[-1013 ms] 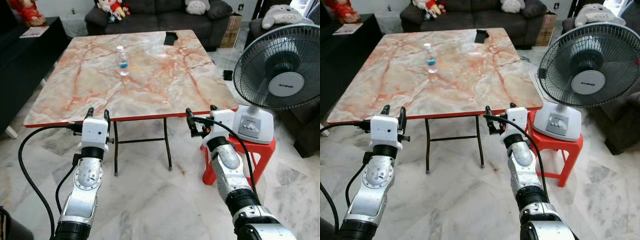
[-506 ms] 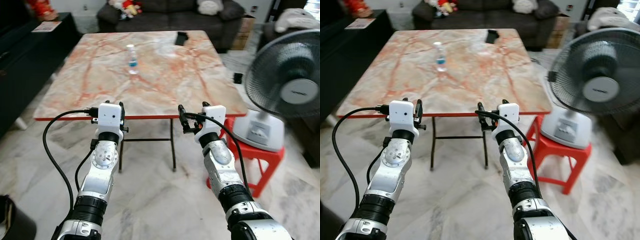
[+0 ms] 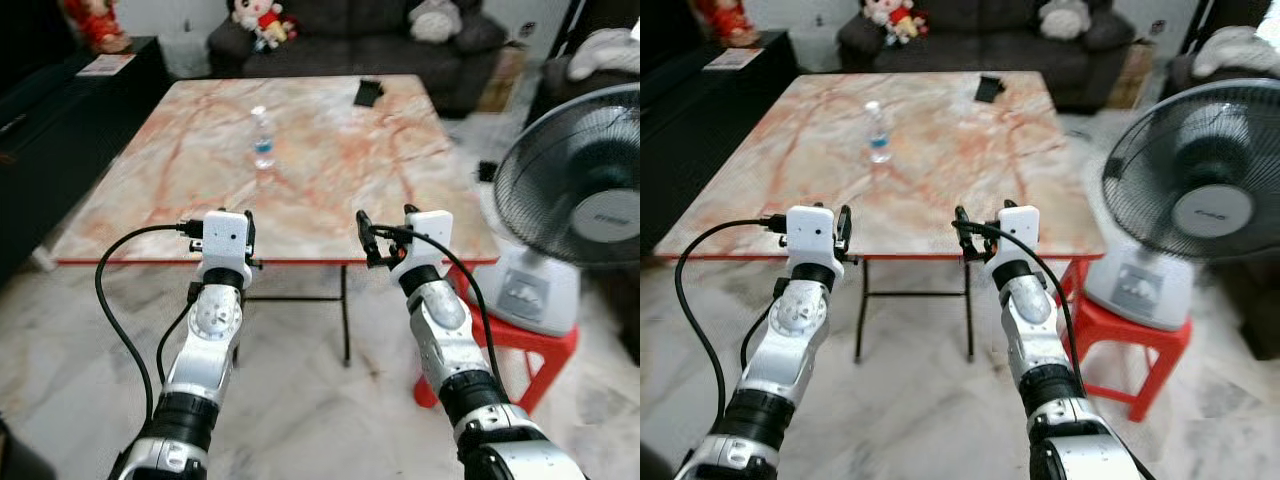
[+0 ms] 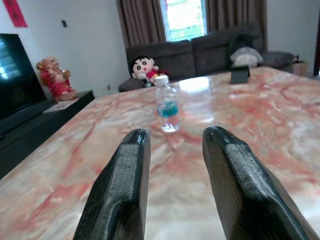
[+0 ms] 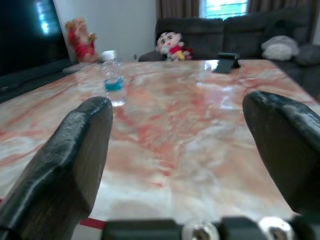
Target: Picking trash to rubbish bin
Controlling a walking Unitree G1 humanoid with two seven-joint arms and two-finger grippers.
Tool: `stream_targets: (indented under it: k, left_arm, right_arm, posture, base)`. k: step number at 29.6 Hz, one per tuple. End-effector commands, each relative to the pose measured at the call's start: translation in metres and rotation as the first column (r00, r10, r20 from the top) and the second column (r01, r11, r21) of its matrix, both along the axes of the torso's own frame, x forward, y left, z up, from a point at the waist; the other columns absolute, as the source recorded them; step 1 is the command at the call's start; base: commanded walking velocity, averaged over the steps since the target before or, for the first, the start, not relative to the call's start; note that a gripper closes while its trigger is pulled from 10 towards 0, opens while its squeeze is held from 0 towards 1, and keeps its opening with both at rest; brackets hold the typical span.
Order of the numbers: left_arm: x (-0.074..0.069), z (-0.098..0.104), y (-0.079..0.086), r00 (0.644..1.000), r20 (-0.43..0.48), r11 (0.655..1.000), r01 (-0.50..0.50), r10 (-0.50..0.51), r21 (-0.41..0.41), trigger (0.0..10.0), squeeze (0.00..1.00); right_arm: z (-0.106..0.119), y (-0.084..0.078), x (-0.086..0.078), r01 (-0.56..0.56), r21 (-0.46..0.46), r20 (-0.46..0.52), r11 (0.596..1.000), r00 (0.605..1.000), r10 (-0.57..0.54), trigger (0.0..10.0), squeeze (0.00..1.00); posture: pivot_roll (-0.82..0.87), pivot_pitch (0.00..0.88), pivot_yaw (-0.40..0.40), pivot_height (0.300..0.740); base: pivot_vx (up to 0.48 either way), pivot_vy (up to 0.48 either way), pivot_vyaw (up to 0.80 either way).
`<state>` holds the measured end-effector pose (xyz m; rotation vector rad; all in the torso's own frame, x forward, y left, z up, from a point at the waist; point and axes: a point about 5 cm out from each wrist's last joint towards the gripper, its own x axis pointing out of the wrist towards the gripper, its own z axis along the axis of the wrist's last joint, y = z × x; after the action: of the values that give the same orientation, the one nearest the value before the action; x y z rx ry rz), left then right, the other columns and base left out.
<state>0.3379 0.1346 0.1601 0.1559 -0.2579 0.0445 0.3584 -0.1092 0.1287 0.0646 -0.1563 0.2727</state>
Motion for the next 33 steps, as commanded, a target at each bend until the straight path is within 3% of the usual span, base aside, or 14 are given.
stream_targets:
  k: [1,6,14,21,33]
  left_arm:
    - [0.0002,-0.004,0.0104,0.999,-0.019,0.999,-0.035,0.035,-0.007,10.0,0.0]
    - [0.0001,-0.0042,0.0103,0.999,-0.019,0.999,-0.037,0.037,-0.01,10.0,0.0]
    - [0.001,-0.0034,0.0117,0.999,-0.016,0.999,-0.044,0.044,-0.01,10.0,0.0]
    - [0.0013,-0.0034,0.0117,0.999,-0.016,0.999,-0.044,0.044,-0.01,10.0,0.0]
    - [0.0018,-0.0038,0.0116,0.999,-0.02,0.999,-0.042,0.041,-0.009,10.0,0.0]
  right_arm:
    - [0.0077,0.0126,0.0004,-0.046,-0.018,0.029,0.999,0.998,0.046,10.0,0.0]
    - [0.0074,0.0132,0.0001,-0.057,-0.008,0.024,0.998,0.998,0.057,10.0,0.0]
    - [0.0084,0.0174,-0.0006,-0.084,-0.015,0.029,0.996,0.996,0.085,10.0,0.0]
    - [0.0076,0.0187,-0.0011,-0.09,-0.006,0.02,0.996,0.996,0.09,10.0,0.0]
    - [0.006,0.0168,-0.0001,-0.078,0.025,-0.002,0.997,0.997,0.078,10.0,0.0]
  posture:
    - [0.03,0.027,0.001,0.74]
    - [0.03,0.027,-0.001,0.74]
    - [0.03,0.027,-0.004,0.74]
    - [0.03,0.026,-0.005,0.74]
    - [0.03,0.027,-0.004,0.74]
  base:
    - [0.401,0.0,0.76]
    - [0.403,0.0,0.62]
    - [0.404,0.0,0.0]
    - [0.406,0.0,0.69]
    - [0.408,0.0,-0.07]
